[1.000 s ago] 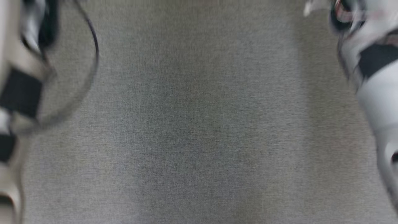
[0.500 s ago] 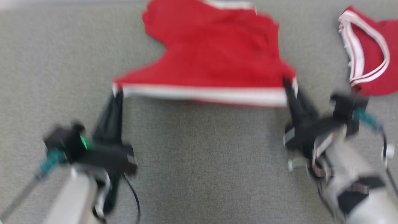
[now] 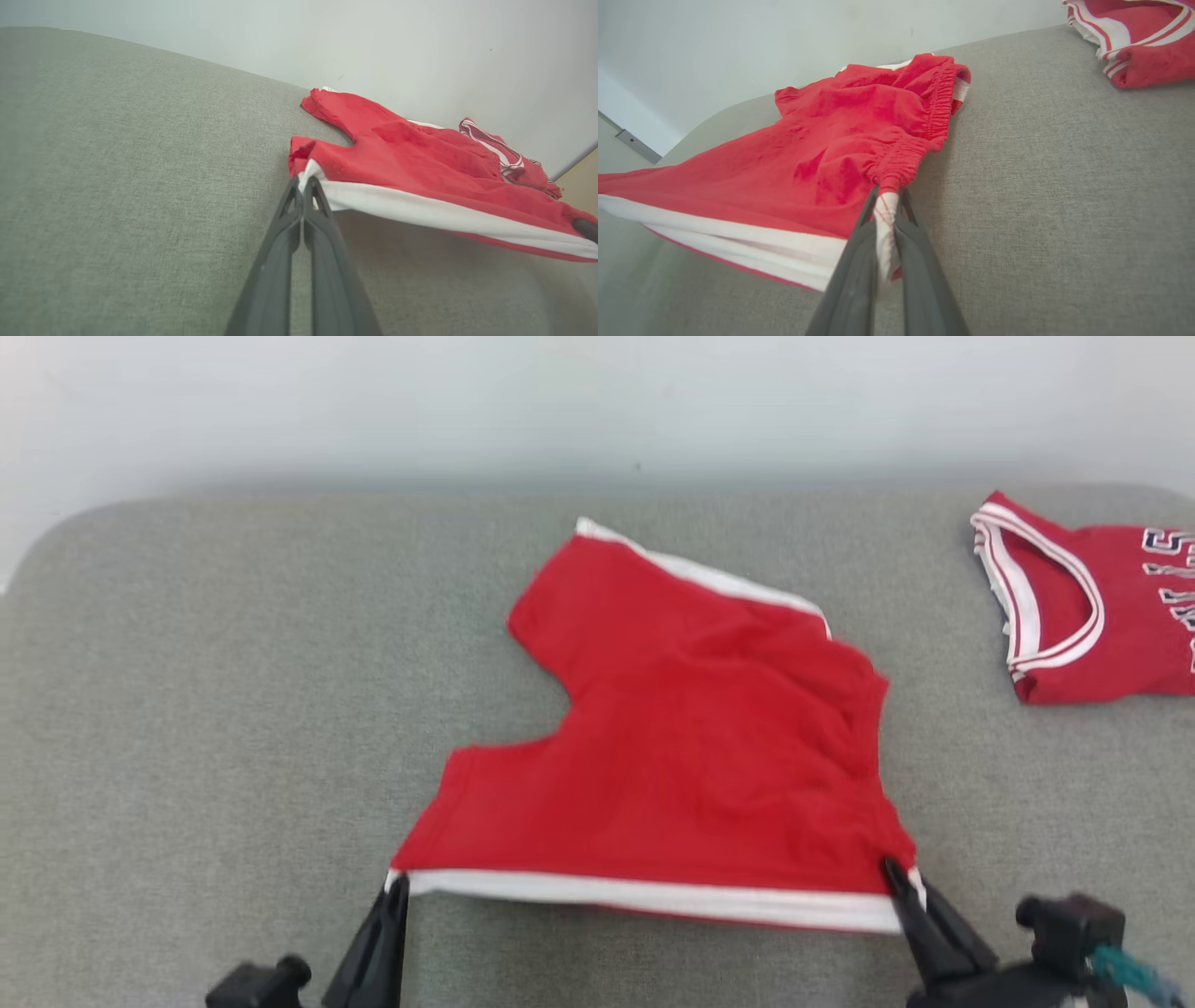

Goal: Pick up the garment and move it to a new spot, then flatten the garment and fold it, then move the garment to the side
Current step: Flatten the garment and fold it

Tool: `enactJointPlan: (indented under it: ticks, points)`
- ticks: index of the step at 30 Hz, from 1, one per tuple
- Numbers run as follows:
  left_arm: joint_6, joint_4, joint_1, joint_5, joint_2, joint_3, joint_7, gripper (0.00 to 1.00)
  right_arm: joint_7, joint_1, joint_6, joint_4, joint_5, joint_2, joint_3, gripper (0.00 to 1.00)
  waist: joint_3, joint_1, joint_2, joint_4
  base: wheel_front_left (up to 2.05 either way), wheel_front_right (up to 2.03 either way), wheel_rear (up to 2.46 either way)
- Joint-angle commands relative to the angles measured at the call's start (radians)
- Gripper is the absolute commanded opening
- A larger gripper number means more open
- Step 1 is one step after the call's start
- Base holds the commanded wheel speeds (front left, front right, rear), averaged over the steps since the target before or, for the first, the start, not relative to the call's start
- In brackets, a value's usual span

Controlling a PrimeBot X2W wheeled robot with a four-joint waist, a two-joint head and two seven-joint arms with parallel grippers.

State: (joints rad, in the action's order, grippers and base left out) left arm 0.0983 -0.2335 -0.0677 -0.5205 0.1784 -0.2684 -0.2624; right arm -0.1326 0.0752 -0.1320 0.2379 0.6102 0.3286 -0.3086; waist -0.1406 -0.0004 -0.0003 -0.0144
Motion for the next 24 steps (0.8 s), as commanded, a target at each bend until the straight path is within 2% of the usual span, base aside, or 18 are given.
enactJointPlan:
  ticks: [1,7,12,17,24]
  points:
    - [0.000,0.004,0.035,0.013,-0.003,0.020,-0.003,0.00,0.020,-0.058,0.003,-0.039,-0.019,-0.011,0.033,0.00,0.038,0.0004,0.0003,-0.011,0.00,0.00,0.00]
    - [0.012,0.004,0.092,0.028,-0.014,0.055,-0.003,0.00,0.108,-0.234,0.003,-0.195,-0.063,-0.079,0.105,0.00,0.051,0.0004,0.0003,-0.010,0.00,0.00,0.00]
    - [0.021,0.015,0.066,0.059,-0.001,0.061,-0.003,0.00,0.151,-0.262,0.003,-0.270,-0.087,-0.130,0.134,0.00,0.042,0.0004,0.0003,0.013,0.00,0.00,0.00]
    - [0.027,0.028,-0.046,0.086,0.056,0.037,0.010,0.00,0.182,-0.202,0.003,-0.299,-0.062,-0.172,0.144,0.00,0.018,0.0004,0.0003,0.047,0.00,0.00,0.00]
    - [0.031,0.038,-0.328,0.102,0.168,-0.043,0.121,0.00,0.229,-0.037,0.003,-0.248,-0.013,-0.211,0.144,0.00,-0.080,0.0004,0.0003,0.124,0.00,0.00,0.00]
